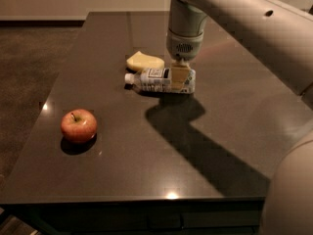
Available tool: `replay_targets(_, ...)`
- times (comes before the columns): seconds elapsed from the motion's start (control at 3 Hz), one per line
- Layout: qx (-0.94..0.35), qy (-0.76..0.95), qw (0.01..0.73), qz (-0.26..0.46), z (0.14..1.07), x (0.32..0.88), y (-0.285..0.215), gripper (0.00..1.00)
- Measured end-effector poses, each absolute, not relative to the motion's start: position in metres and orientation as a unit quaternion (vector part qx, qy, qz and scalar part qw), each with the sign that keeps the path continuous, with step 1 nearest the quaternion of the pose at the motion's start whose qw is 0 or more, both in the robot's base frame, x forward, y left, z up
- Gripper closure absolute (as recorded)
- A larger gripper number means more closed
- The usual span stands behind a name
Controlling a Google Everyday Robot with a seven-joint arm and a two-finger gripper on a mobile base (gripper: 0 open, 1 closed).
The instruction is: Move blue plastic bottle near sponge
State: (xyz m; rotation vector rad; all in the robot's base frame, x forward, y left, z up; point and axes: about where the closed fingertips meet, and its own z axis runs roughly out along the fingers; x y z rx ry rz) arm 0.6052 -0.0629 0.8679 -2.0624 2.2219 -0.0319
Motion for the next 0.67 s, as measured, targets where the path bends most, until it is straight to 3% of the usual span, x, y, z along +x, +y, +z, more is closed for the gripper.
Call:
replay_targets(0.33, -0.679, 0.731, 0.061, -0.012, 0.8668, 0.6085, -0.0607, 0.0)
replay_targets(0.67, -0.679, 0.731, 0.061, -0.012, 0.8668, 0.6085, -0.0607, 0.0)
